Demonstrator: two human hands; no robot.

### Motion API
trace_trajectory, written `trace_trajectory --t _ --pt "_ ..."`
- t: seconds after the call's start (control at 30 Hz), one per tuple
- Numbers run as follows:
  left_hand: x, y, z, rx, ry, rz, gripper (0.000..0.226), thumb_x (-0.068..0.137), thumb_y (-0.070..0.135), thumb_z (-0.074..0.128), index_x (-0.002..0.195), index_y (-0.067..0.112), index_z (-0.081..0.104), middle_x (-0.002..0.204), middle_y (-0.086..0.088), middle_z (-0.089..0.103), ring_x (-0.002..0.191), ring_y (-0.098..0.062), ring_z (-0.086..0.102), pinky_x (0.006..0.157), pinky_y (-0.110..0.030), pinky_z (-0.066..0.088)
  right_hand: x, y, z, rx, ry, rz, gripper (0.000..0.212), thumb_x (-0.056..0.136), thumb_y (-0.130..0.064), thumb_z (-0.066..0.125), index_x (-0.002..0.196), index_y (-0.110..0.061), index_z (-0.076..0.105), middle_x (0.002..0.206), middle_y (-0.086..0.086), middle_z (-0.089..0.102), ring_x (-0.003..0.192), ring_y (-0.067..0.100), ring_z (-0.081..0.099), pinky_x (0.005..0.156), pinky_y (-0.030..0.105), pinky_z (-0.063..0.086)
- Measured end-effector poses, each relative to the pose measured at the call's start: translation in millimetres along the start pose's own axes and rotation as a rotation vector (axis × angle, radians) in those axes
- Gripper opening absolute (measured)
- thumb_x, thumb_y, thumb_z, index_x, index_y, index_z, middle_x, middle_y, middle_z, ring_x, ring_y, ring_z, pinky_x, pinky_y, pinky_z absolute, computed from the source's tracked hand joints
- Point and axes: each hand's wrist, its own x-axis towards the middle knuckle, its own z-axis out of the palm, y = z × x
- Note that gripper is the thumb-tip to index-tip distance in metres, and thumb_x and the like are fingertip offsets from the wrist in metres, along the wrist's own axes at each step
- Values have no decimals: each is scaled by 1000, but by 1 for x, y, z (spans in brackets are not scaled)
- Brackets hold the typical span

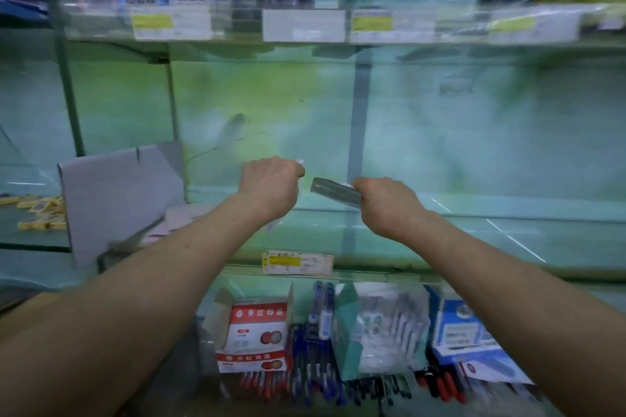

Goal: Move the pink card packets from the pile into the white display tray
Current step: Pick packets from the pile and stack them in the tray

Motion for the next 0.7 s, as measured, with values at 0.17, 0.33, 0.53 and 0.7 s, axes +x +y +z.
trace_trajectory --t 0.17,0.33,0.53,0.7 --pt "-3 73 -30 -15 17 73 29 93 10 43 108 23 63 100 -7 67 86 -29 59 67 -30 28 -47 48 -32 -49 26 85 26 87 -3 42 110 -12 49 101 13 61 76 31 46 63 32 33" --pt "-13 148 -64 -29 29 120 23 90 6 43 89 23 57 80 -1 57 69 -25 42 68 -32 23 -101 88 -68 -70 28 184 27 86 -1 42 111 -9 48 102 14 61 75 30 44 63 32 34" --pt "-33 239 -98 -75 59 221 19 87 5 43 83 22 52 68 2 47 67 -25 45 71 -34 22 -180 133 -107 -106 -3 323 27 88 -3 45 114 -6 46 109 16 60 88 34 53 67 32 34" --pt "-58 319 -123 -171 56 294 17 85 8 46 79 23 52 71 2 50 66 -24 45 74 -34 23 -252 169 -138 -136 -54 468 13 88 -3 45 100 -8 44 107 15 60 83 33 50 66 32 35"
